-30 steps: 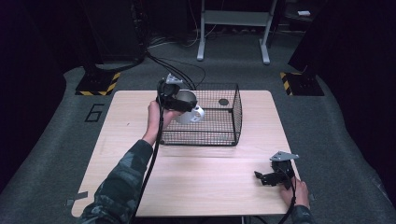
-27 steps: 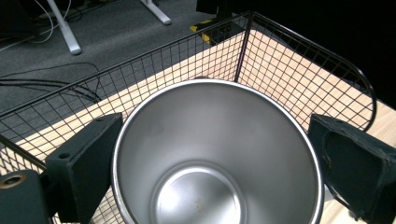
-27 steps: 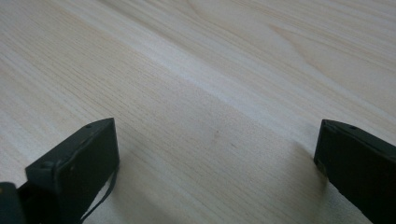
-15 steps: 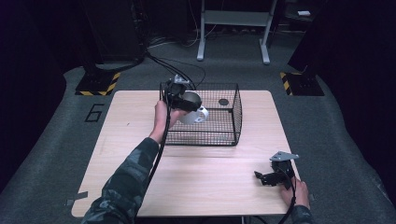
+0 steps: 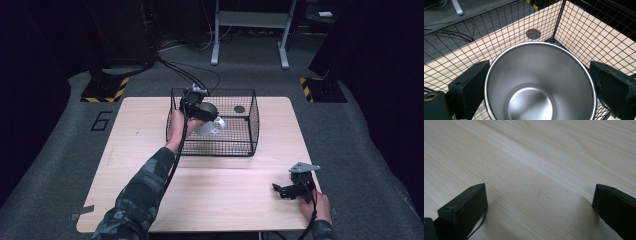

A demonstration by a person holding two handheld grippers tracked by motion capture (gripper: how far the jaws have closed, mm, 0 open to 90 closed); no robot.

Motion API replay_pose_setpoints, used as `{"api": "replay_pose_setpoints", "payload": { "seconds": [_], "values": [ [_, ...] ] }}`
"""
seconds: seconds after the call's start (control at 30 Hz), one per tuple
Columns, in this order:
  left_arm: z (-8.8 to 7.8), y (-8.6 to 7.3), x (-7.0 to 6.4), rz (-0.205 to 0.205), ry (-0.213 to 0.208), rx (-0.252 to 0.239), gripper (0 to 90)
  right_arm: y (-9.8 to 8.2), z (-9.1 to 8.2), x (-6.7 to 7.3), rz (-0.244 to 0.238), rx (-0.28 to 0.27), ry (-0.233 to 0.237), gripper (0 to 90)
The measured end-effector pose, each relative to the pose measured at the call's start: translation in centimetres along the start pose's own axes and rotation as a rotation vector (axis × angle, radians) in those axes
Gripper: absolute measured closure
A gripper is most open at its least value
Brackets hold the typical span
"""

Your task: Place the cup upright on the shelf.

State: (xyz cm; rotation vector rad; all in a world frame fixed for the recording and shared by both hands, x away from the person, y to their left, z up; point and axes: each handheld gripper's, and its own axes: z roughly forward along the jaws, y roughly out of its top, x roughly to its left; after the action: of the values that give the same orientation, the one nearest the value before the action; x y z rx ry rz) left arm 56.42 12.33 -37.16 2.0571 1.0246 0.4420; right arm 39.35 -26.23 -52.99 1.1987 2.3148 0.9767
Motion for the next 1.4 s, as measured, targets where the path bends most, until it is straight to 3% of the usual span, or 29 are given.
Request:
{"api": "replay_pose_setpoints", "payload": {
  "seconds": [1.4],
  "values": [
    [4.5,-1.4,0.7,-0.042,0.03,0.099,6.5,0.0,0.0,0.0,-0.001,0.0,0.0,0.0]
  ]
}}
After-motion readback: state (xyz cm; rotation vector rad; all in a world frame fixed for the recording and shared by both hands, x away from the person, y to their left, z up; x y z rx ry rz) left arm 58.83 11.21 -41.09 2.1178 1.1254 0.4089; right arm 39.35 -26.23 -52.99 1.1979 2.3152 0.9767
